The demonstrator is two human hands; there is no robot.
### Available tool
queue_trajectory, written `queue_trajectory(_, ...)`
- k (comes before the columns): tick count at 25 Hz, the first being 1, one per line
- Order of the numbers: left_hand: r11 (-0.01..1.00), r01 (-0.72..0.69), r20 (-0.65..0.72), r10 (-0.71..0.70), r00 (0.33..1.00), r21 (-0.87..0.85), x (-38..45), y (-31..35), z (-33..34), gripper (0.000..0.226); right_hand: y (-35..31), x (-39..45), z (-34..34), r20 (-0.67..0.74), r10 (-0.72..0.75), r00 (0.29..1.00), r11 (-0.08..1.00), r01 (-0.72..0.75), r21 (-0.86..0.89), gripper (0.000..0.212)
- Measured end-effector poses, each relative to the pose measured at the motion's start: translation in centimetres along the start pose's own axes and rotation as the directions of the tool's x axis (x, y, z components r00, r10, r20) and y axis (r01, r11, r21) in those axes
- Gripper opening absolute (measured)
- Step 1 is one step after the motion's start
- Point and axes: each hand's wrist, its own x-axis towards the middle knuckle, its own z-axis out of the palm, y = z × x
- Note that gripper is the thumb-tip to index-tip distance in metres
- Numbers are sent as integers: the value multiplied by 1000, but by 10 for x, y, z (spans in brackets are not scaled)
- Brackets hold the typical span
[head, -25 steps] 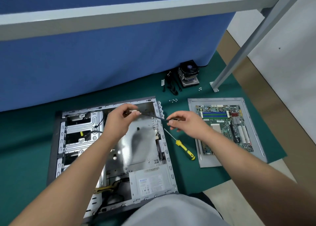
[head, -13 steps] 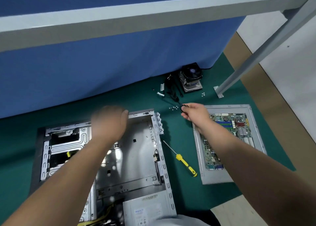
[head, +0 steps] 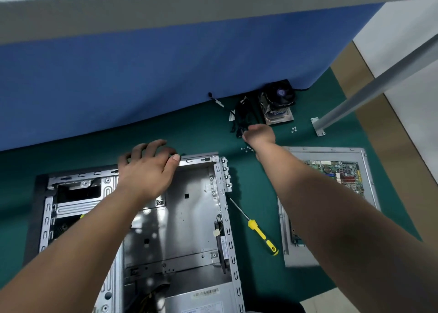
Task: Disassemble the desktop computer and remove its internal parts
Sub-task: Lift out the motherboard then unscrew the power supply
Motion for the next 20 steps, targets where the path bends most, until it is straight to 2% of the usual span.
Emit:
queue_trajectory(2, 1000, -6, 8, 6, 1000, -3, 0, 1, -1, 41, 25, -20, -12, -74, -99, 992, 992, 104, 73, 38)
queue_trajectory(4, 1000, -10, 30, 10, 1000, 11, 1, 1, -3, 46, 58, -50, -26, 1, -167, 986, 986, 167, 11, 33)
queue_trajectory(7, 1000, -16, 63, 15, 998, 18, 0, 0, -5, 65, 122, -97, -38, 224, -190, 956, 944, 240, -225, 32)
queue_trajectory(10, 999, -34, 63, 33, 997, 20, 3, -2, -5, 70, 177, -141, -30, 349, -118, 930, 801, 297, -520, 48)
queue_trajectory(12, 998, -46, 65, 44, 997, 33, 2, -2, -5, 71, 198, -163, -19, 312, -116, 943, 678, 305, -669, 47)
queue_trajectory(14, 998, -58, 58, 56, 997, 29, -3, -5, -2, 73, 204, -174, -11, 251, -137, 958, 642, 278, -715, 38)
queue_trajectory(18, 994, -109, -18, 109, 994, 22, -25, -6, 9, 85, 196, -174, -17, 216, -133, 967, 715, 245, -655, 28)
queue_trajectory(20, 994, -106, -2, 106, 994, 23, -28, -5, 10, 88, 188, -167, -32, 121, -144, 982, 794, 188, -578, 27)
